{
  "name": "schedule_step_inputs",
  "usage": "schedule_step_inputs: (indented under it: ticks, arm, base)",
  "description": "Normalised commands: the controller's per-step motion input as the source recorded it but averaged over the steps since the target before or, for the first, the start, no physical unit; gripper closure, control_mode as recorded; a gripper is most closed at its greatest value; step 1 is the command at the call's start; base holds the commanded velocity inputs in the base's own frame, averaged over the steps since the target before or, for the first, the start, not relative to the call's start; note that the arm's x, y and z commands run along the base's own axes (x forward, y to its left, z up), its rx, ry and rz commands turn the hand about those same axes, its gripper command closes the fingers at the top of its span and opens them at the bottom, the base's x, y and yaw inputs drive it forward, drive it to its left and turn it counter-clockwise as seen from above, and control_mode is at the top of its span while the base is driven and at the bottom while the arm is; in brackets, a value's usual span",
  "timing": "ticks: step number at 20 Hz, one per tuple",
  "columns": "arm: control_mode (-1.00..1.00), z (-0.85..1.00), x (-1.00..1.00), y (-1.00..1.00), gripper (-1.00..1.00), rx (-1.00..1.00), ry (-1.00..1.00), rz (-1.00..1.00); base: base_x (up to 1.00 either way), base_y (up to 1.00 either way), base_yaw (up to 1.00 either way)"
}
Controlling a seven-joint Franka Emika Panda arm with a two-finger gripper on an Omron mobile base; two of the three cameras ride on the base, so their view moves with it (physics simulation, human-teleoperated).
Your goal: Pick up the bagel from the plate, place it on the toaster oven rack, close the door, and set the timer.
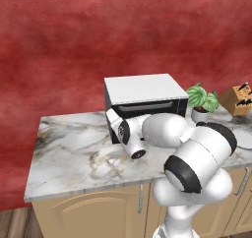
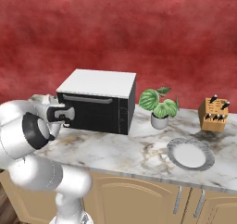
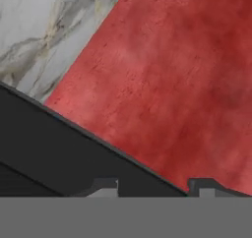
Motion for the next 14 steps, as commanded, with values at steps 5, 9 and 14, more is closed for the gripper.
schedule_step_inputs:
  ticks: [5,9,14]
  arm:
    - [-1.0,0.62,-0.61,0.0,-1.0,-0.13,-0.03,0.2]
    - [-1.0,0.97,-0.89,0.02,-1.0,-0.1,-0.08,0.15]
    - [-1.0,1.0,-0.66,0.0,-1.0,-0.06,-0.08,0.09]
  base:
    - [0.0,0.0,0.0]
    - [0.0,0.0,0.0]
    - [0.0,0.0,0.0]
